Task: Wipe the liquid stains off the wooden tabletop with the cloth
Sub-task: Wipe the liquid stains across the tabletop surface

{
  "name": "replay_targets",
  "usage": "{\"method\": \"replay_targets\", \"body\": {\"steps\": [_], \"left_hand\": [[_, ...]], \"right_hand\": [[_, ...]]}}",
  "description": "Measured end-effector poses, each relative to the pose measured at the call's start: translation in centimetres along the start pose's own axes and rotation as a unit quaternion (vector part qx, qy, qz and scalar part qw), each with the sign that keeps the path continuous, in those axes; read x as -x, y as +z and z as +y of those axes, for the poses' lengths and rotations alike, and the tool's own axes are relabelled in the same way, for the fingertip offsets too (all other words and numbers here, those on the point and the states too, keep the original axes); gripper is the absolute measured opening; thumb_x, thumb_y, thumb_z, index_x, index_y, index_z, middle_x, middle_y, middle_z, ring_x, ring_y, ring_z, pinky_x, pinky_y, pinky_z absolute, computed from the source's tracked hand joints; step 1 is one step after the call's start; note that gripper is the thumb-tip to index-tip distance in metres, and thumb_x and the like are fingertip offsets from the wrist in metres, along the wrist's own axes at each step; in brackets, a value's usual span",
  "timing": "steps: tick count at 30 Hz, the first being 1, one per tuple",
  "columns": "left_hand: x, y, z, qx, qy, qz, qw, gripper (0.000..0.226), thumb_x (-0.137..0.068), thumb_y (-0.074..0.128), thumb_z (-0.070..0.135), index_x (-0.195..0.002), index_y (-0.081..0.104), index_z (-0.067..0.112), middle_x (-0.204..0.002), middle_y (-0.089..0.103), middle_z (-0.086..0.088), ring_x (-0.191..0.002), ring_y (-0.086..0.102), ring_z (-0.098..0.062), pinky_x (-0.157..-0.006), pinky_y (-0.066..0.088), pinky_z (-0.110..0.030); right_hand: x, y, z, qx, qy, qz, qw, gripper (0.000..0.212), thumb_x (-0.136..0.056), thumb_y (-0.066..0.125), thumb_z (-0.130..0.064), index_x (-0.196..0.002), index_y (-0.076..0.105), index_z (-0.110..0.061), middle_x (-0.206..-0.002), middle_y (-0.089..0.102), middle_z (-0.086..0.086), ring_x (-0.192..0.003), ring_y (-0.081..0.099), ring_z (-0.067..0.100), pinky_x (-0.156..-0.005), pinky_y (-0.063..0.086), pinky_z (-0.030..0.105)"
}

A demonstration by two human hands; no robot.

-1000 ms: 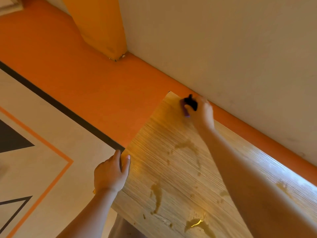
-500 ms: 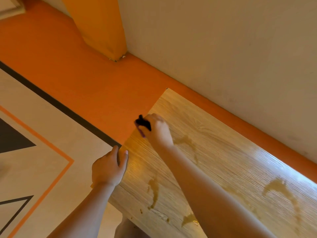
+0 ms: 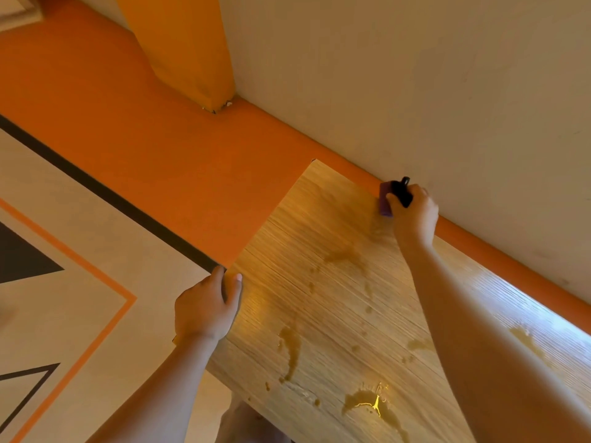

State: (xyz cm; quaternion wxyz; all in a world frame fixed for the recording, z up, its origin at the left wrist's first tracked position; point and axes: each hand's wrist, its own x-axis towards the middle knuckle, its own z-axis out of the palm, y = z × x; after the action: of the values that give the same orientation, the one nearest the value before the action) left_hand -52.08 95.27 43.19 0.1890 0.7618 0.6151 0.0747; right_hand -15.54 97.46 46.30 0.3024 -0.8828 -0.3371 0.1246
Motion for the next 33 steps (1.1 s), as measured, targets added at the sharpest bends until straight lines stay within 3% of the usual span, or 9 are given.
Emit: {"method": "replay_targets", "body": {"steps": [4, 10, 14, 16, 19, 23, 26, 30, 33], "left_hand": [[-0.1, 0.0, 0.0, -0.005, 0.001, 0.000, 1.000, 0.030, -0.093, 0.029, 0.053, -0.078, 0.041, 0.030, -0.048, 0.041, 0.013, -0.040, 0.040, -0.005, -0.040, 0.022, -0.018], [-0.1, 0.0, -0.1, -0.001, 0.003, -0.006, 1.000, 0.032, -0.092, 0.027, 0.054, -0.078, 0.043, 0.030, -0.050, 0.042, 0.014, -0.041, 0.041, -0.005, -0.040, 0.023, -0.017], [0.0, 0.1, -0.2, 0.005, 0.007, -0.004, 1.000, 0.035, -0.092, 0.026, 0.056, -0.079, 0.044, 0.029, -0.054, 0.048, 0.012, -0.043, 0.045, -0.007, -0.041, 0.028, -0.019], [-0.1, 0.1, -0.1, 0.001, 0.005, -0.005, 1.000, 0.037, -0.092, 0.025, 0.057, -0.079, 0.045, 0.028, -0.052, 0.046, 0.012, -0.042, 0.044, -0.007, -0.041, 0.026, -0.019], [-0.2, 0.3, 0.0, 0.005, -0.001, -0.007, 1.000, 0.036, -0.092, 0.025, 0.056, -0.079, 0.043, 0.029, -0.049, 0.043, 0.012, -0.041, 0.043, -0.007, -0.039, 0.028, -0.020], [-0.4, 0.4, -0.1, -0.005, -0.014, -0.011, 1.000, 0.043, -0.092, 0.022, 0.059, -0.079, 0.047, 0.027, -0.051, 0.048, 0.009, -0.043, 0.047, -0.010, -0.040, 0.042, -0.027], [-0.3, 0.3, -0.2, -0.008, -0.016, -0.012, 1.000, 0.048, -0.091, 0.019, 0.061, -0.080, 0.049, 0.025, -0.052, 0.049, 0.009, -0.043, 0.047, -0.010, -0.040, 0.039, -0.025], [-0.1, 0.2, -0.2, 0.000, -0.014, -0.008, 1.000, 0.053, -0.089, 0.014, 0.064, -0.081, 0.051, 0.026, -0.056, 0.052, 0.009, -0.045, 0.048, -0.009, -0.041, 0.036, -0.022], [-0.1, 0.0, -0.1, -0.005, -0.015, -0.002, 1.000, 0.049, -0.090, 0.019, 0.062, -0.079, 0.050, 0.026, -0.055, 0.049, 0.010, -0.044, 0.045, -0.007, -0.041, 0.026, -0.020]], "right_hand": [[2.7, 2.4, -2.9, -0.013, -0.046, -0.020, 0.999, 0.026, -0.087, 0.064, -0.018, -0.111, 0.060, -0.009, -0.108, 0.060, 0.004, -0.095, 0.057, 0.018, -0.082, 0.050, 0.031], [9.4, 8.0, -8.9, -0.043, -0.181, -0.178, 0.966, 0.015, -0.088, 0.060, -0.020, -0.097, 0.064, -0.009, -0.103, 0.062, 0.002, -0.089, 0.060, 0.015, -0.077, 0.055, 0.029], [10.7, 8.4, -10.7, -0.044, -0.248, -0.237, 0.938, 0.011, -0.087, 0.061, -0.015, -0.093, 0.062, -0.005, -0.097, 0.061, 0.007, -0.085, 0.055, 0.020, -0.068, 0.045, 0.028], [9.4, 7.3, -10.4, -0.041, -0.251, -0.259, 0.932, 0.012, -0.089, 0.060, -0.017, -0.095, 0.062, -0.007, -0.096, 0.059, 0.001, -0.081, 0.055, 0.013, -0.070, 0.049, 0.024], [5.6, 5.6, -8.5, -0.012, -0.203, -0.218, 0.954, 0.016, -0.089, 0.060, -0.021, -0.101, 0.061, -0.011, -0.100, 0.055, -0.005, -0.080, 0.056, 0.007, -0.070, 0.049, 0.019], [1.1, 4.9, -6.3, -0.001, -0.117, -0.152, 0.981, 0.017, -0.086, 0.064, -0.020, -0.101, 0.062, -0.014, -0.103, 0.061, 0.004, -0.089, 0.061, 0.021, -0.075, 0.055, 0.041], [2.4, 5.5, -7.6, 0.008, -0.129, -0.148, 0.981, 0.012, -0.084, 0.065, -0.014, -0.095, 0.062, -0.012, -0.102, 0.060, 0.003, -0.089, 0.058, 0.020, -0.073, 0.052, 0.032], [7.7, 6.5, -11.2, -0.023, -0.220, -0.288, 0.932, 0.010, -0.089, 0.061, -0.019, -0.094, 0.065, -0.011, -0.090, 0.057, -0.008, -0.073, 0.060, 0.007, -0.063, 0.052, 0.017], [11.5, 8.1, -11.9, -0.009, -0.305, -0.333, 0.892, 0.012, -0.088, 0.062, -0.021, -0.090, 0.065, -0.010, -0.087, 0.056, -0.007, -0.076, 0.056, 0.009, -0.060, 0.046, 0.015]]}}
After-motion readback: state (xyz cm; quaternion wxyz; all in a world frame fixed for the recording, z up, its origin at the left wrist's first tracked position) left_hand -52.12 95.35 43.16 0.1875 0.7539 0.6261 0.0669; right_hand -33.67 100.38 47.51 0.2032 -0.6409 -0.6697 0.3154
